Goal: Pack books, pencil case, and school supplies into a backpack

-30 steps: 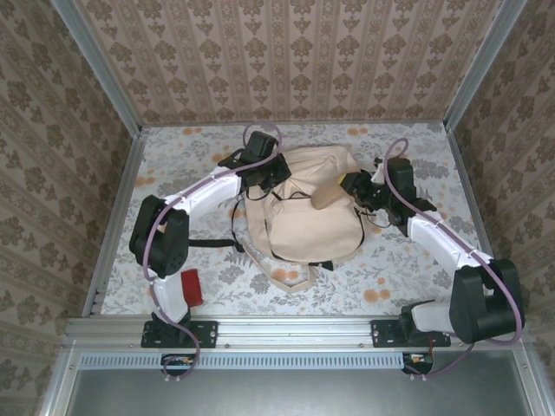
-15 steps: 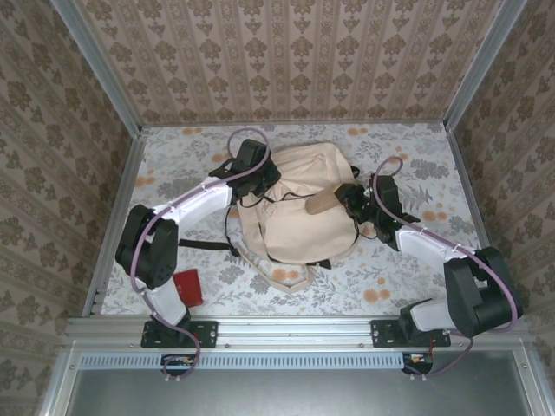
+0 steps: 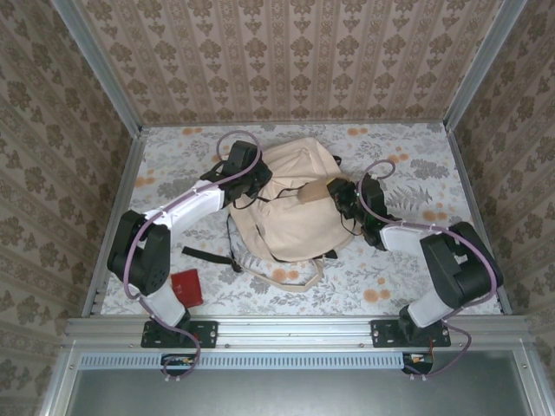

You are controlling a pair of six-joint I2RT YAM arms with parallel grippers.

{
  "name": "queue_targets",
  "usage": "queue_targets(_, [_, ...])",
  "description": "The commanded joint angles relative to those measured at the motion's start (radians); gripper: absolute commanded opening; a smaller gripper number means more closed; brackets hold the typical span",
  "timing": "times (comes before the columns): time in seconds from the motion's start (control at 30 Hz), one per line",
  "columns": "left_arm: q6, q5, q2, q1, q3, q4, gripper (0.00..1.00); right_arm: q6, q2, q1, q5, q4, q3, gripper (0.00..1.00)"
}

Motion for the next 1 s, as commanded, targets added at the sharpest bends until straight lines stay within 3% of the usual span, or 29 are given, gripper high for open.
queue_targets(0.0, [-0.017, 0.009, -0.002, 0.009, 0.017, 0.047, 0.01, 0.082, 0.079, 0.013, 0.042, 0.191, 0.030, 0.24])
queue_targets(0.1, [-0.014, 0.014, 0.005, 0.015, 0.016, 0.040, 0.06, 0.108, 0.133, 0.029, 0.023, 0.295, 0.063, 0.25])
queue_targets(0.23, [0.022, 0.058, 0.028, 0.036, 0.038, 0.005, 0.13, 0.122, 0.171, 0.060, -0.010, 0.296, 0.112, 0.25])
queue_targets(0.6, [0.273, 0.143, -0.018, 0.096, 0.060, -0.191, 0.52, 0.142, 0.239, 0.117, -0.004, 0.281, 0.097, 0.25])
queue_targets(0.8, [0.373, 0.108, -0.092, 0.104, 0.031, -0.285, 0.59, 0.120, 0.261, 0.145, 0.001, 0.256, 0.140, 0.26])
queue_targets(0.97, [0.389, 0.122, -0.107, 0.108, 0.007, -0.284, 0.60, 0.133, 0.303, 0.181, -0.004, 0.234, 0.184, 0.28])
